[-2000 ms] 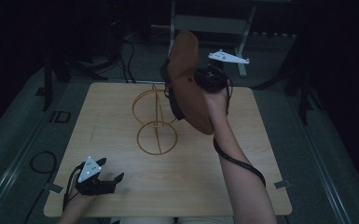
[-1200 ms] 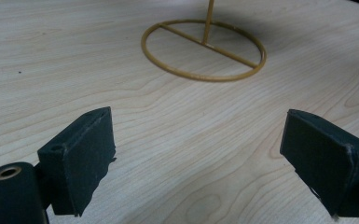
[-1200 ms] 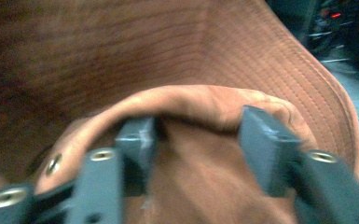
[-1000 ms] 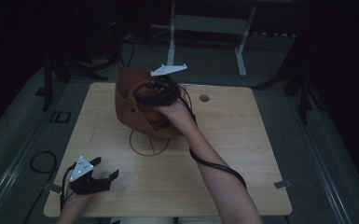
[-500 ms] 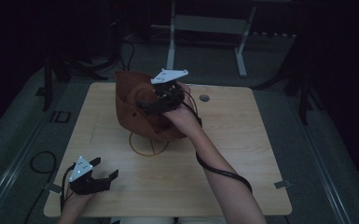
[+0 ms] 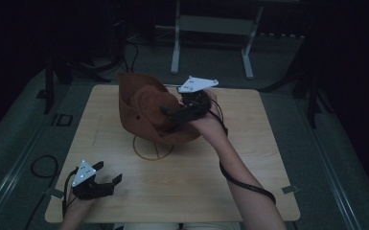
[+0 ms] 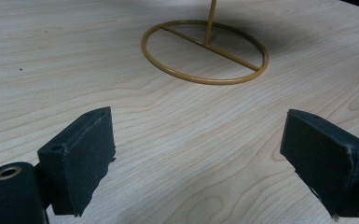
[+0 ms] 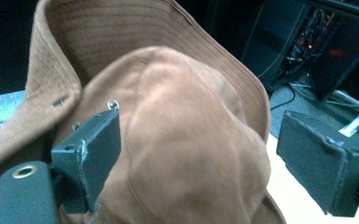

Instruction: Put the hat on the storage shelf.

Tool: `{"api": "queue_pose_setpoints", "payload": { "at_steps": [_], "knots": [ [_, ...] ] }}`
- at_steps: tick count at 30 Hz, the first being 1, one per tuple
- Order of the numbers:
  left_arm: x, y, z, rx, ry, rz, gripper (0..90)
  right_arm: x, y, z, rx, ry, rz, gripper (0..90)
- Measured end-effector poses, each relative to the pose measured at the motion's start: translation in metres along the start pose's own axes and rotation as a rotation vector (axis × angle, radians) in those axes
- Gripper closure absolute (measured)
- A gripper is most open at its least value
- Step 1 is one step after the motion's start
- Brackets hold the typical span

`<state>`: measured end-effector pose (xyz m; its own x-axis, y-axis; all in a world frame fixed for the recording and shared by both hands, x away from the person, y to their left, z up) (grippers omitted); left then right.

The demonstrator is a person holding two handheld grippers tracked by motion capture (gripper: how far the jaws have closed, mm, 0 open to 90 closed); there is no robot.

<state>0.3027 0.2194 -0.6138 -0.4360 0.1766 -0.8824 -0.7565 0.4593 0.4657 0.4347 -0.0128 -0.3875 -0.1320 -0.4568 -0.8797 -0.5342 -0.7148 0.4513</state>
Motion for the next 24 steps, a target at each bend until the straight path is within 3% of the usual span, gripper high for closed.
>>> {"api": "queue_pose_setpoints", "payload": {
  "at_steps": [10,14,24],
  "knots": [
    [0.000,0.000,-0.001,-0.006,-0.011,0.001,10.7,0.028,0.015,-0.018,0.011,-0.052,0.029,13.9],
    [0.000,0.001,-0.003,0.008,-0.020,0.001,10.7,0.043,0.025,-0.030,0.046,-0.072,0.034,14.1],
    [-0.001,0.001,-0.003,0.003,-0.021,0.000,10.7,0.075,0.046,-0.048,0.075,-0.119,0.049,14.1]
  ]
}}
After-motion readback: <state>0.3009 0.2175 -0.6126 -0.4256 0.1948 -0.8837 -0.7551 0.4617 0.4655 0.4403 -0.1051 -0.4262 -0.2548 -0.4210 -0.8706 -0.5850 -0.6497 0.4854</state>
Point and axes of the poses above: each handheld gripper's, and its own axes: y roughly backward along the jaws, x roughly out of its underside, z roughly to its left, the point moved 8 cm from there along -y, roughly forward along the jaws, and after that the axes turned 3 degrees about z, right-handed, at the moved point
